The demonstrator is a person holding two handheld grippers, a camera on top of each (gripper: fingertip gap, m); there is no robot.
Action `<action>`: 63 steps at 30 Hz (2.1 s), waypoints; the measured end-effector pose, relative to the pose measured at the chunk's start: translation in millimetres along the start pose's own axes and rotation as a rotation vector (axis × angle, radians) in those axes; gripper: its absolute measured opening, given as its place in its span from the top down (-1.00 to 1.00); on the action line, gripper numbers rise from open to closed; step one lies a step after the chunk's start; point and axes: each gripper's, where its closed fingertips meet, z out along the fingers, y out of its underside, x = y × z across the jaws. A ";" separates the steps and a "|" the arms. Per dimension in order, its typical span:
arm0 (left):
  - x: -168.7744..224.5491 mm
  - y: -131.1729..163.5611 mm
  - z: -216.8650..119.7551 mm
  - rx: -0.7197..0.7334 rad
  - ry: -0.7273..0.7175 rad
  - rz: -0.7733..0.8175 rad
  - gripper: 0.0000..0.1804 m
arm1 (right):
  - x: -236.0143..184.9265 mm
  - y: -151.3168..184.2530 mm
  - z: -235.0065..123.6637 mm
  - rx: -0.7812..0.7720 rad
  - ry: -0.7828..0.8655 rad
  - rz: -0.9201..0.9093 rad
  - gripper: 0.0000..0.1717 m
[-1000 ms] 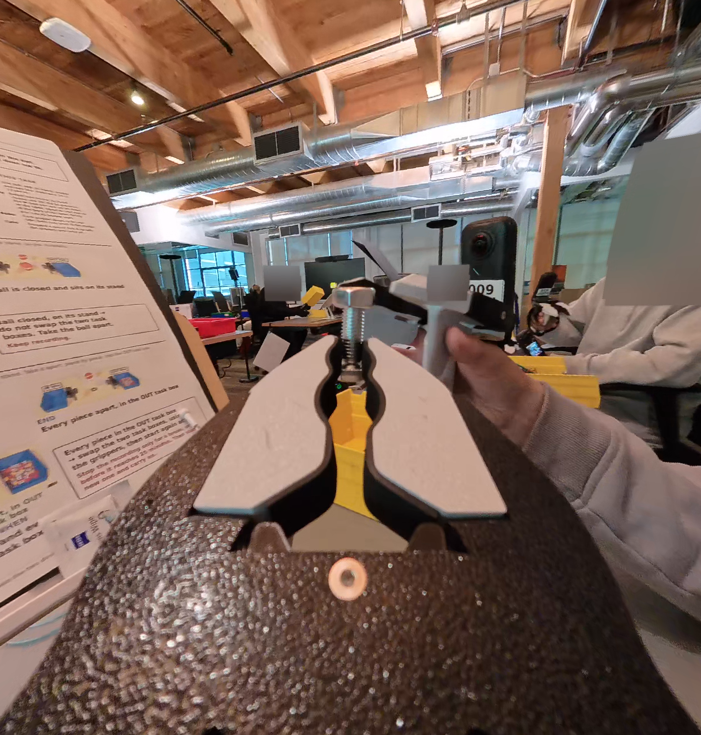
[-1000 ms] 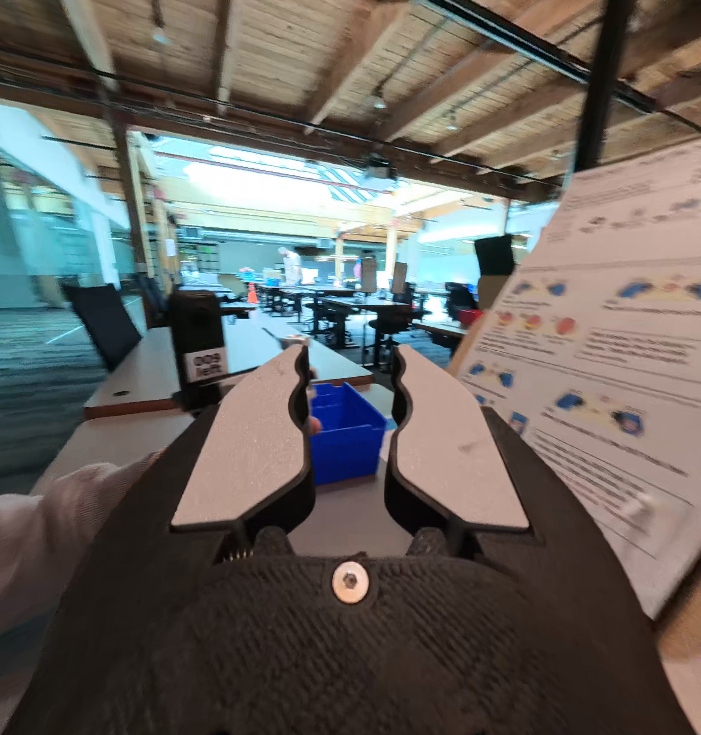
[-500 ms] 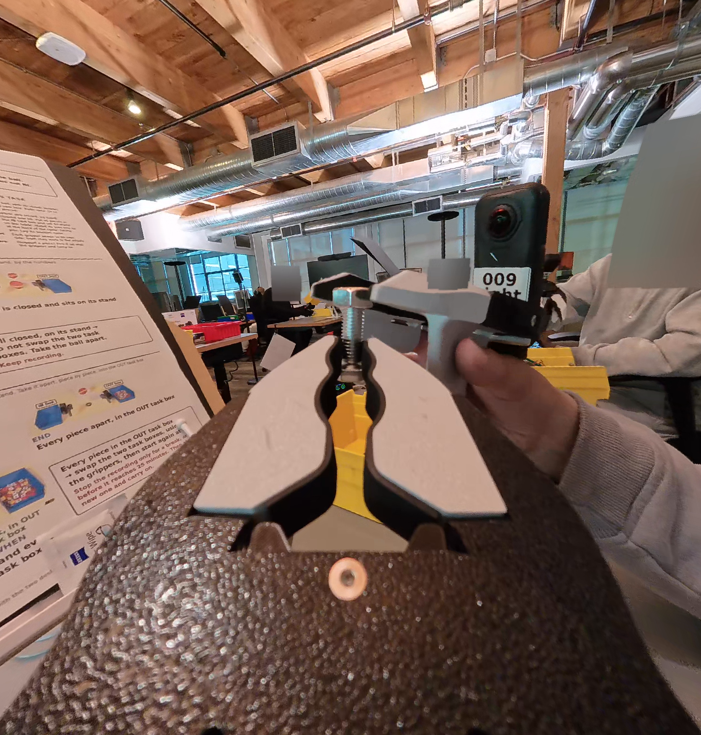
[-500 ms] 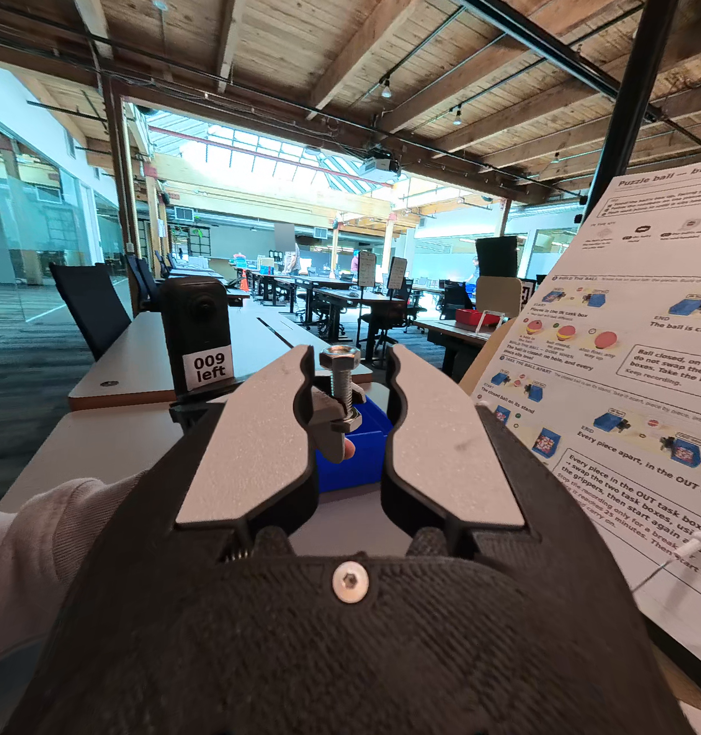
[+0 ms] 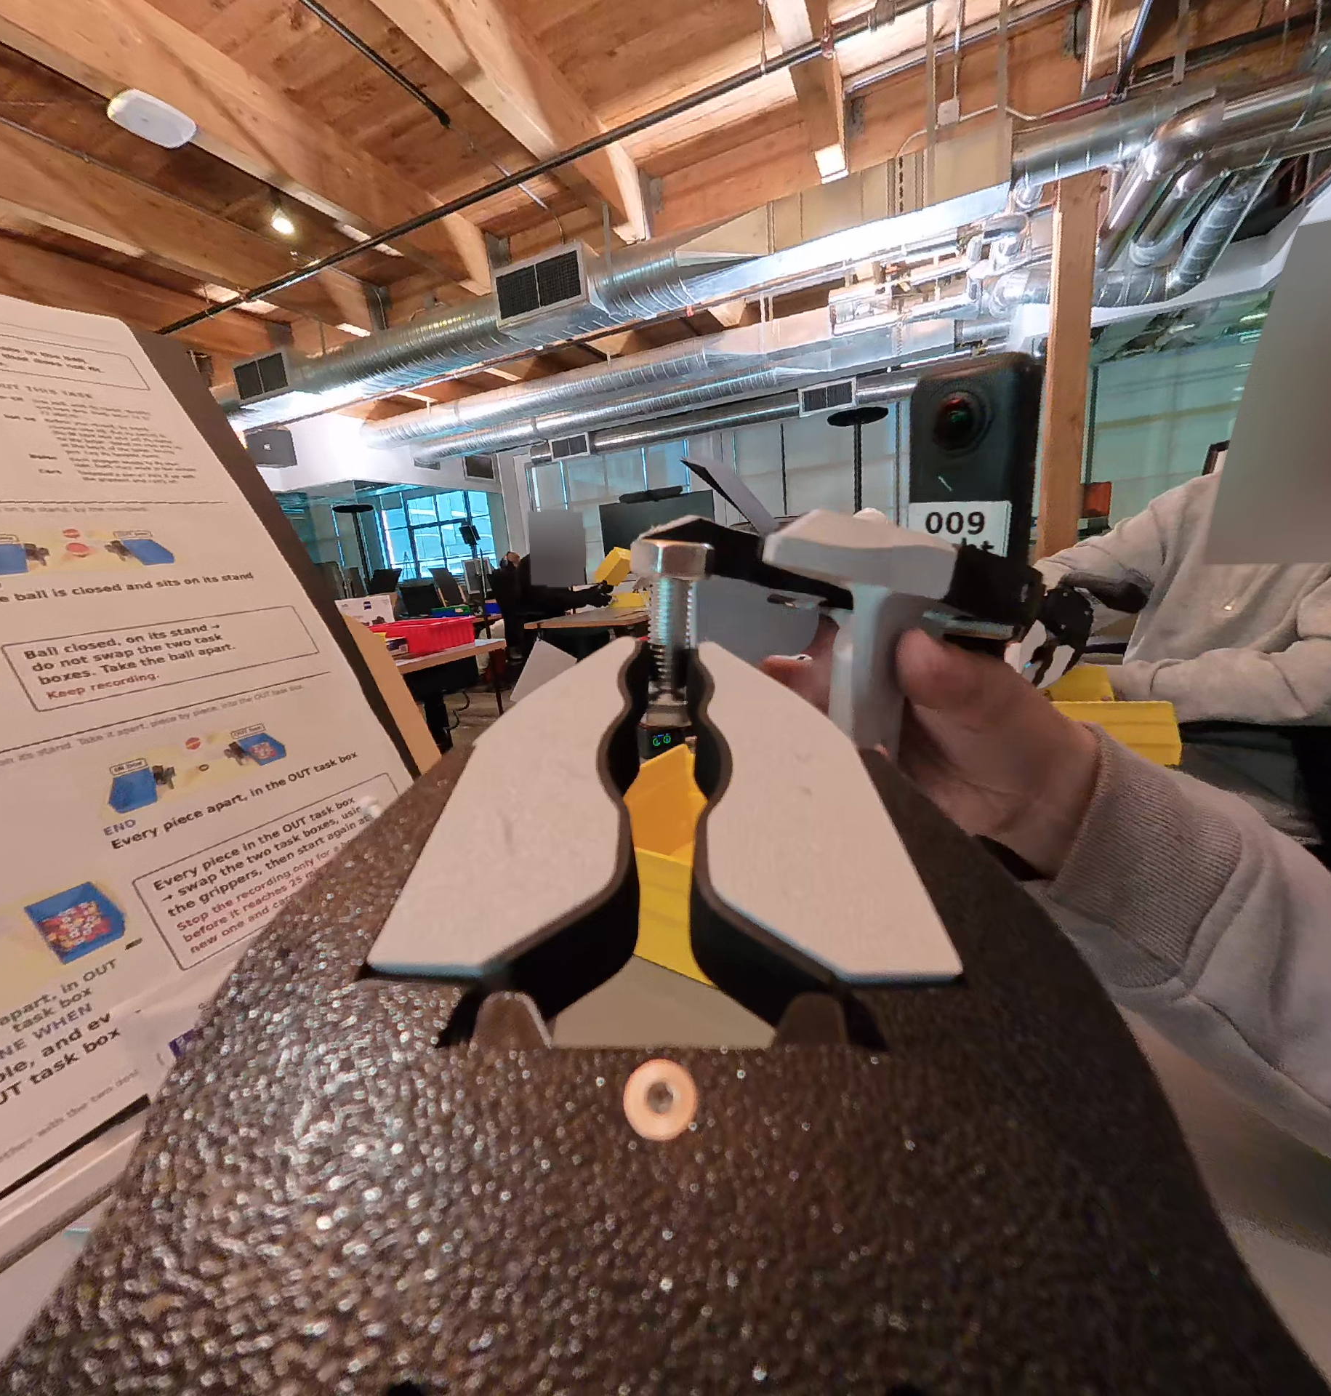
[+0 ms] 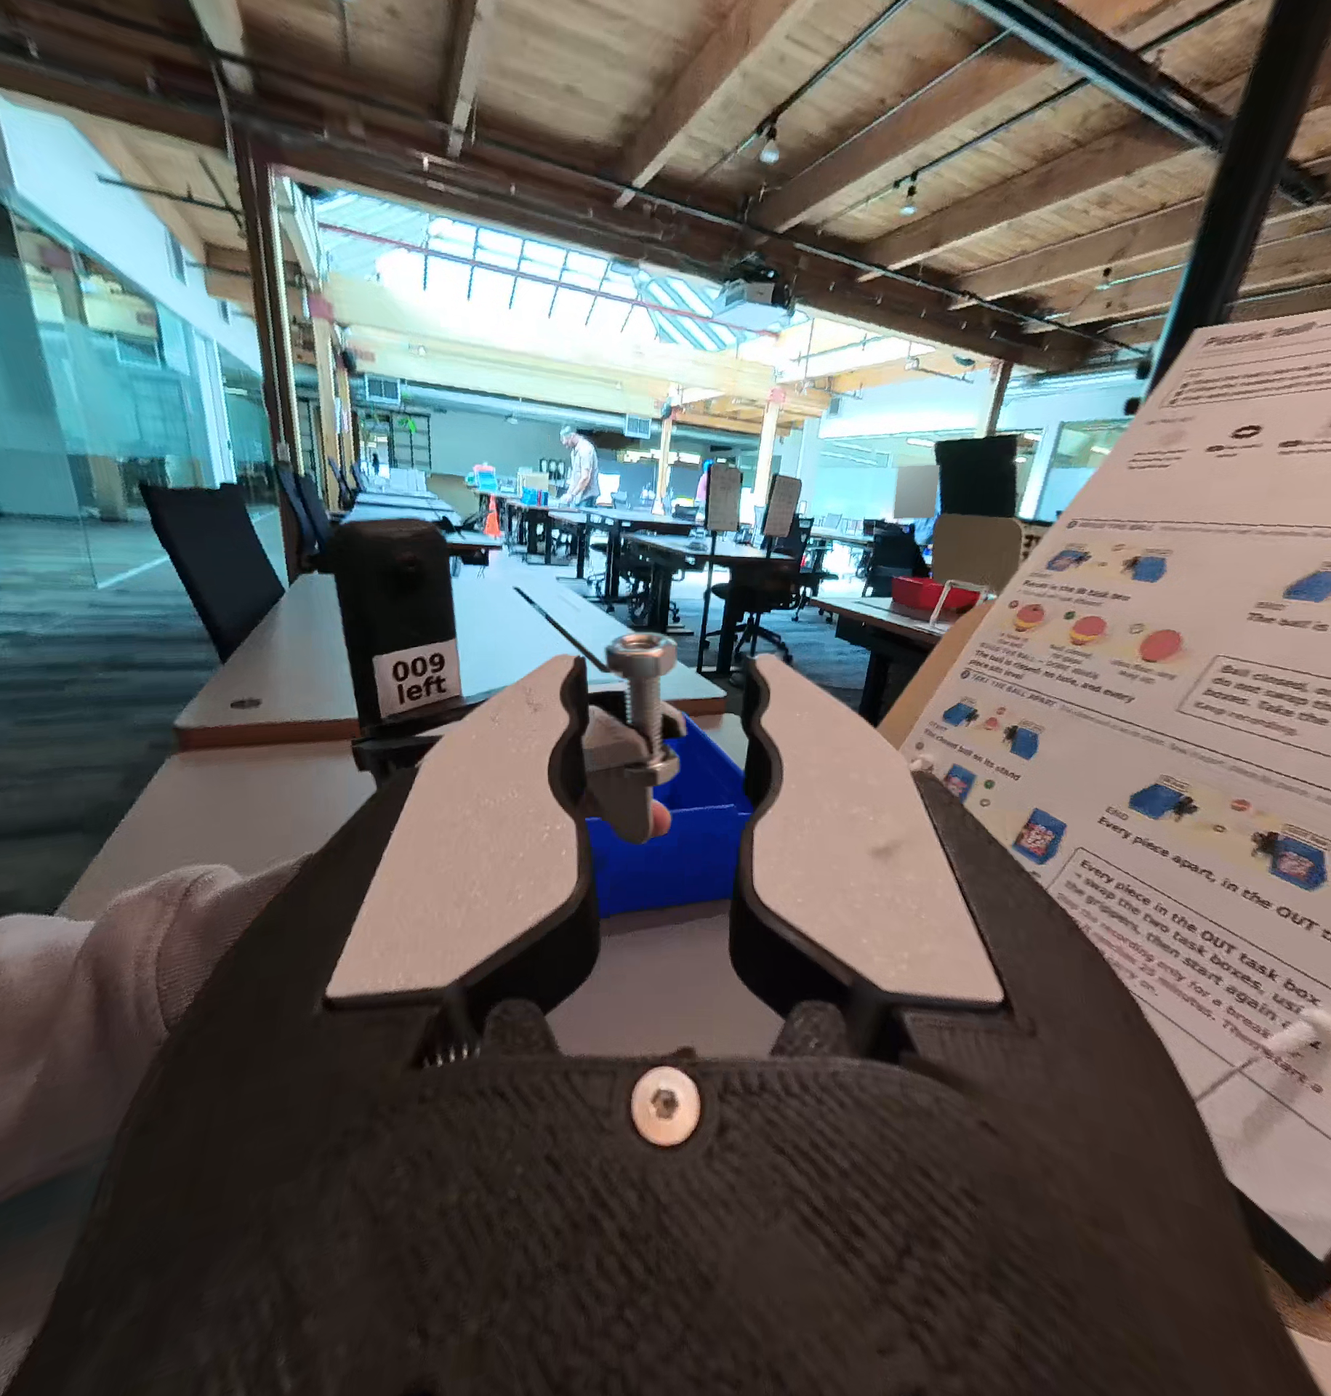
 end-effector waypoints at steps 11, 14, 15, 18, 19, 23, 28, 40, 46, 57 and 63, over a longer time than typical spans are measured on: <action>1.9 -2.1 1.0 -0.007 -0.014 0.031 0.90 | 0.2 5.4 13.1 -0.009 0.095 -0.009 0.62; -0.3 -4.4 -1.1 0.002 -0.022 0.029 0.90 | 4.2 2.8 6.1 -0.026 0.095 -0.023 0.60; -0.9 -7.0 -3.0 0.015 -0.019 0.023 0.90 | 11.5 0.9 0.8 -0.024 0.123 -0.013 0.67; -3.8 -10.2 -6.3 0.015 -0.032 0.039 0.90 | 17.6 -4.4 -10.6 0.003 0.096 0.021 0.62; -3.3 -10.4 -6.1 0.016 -0.030 0.041 0.91 | 14.1 -6.5 -10.6 0.015 0.069 0.040 0.61; 0.9 -6.0 -1.9 0.007 -0.017 0.038 0.90 | -5.7 -10.4 -0.6 0.033 0.004 0.029 0.61; 4.1 -4.0 0.8 -0.004 -0.011 0.048 0.90 | -11.4 -2.1 10.3 -0.014 0.037 -0.015 0.66; 16.3 2.0 -0.6 -0.044 0.131 -0.012 0.90 | -17.4 3.4 1.0 -0.050 -0.121 -0.025 0.80; 53.9 -2.1 -8.7 -0.014 0.465 -0.179 0.91 | -44.5 -2.5 -17.0 0.022 -0.440 0.101 0.79; 30.8 -1.6 -4.5 0.013 0.295 -0.138 0.91 | -20.3 1.1 -10.2 0.052 -0.278 0.159 0.61; -2.6 -7.2 -4.3 0.023 -0.046 0.073 0.91 | 3.5 0.3 5.7 0.059 0.034 0.010 0.54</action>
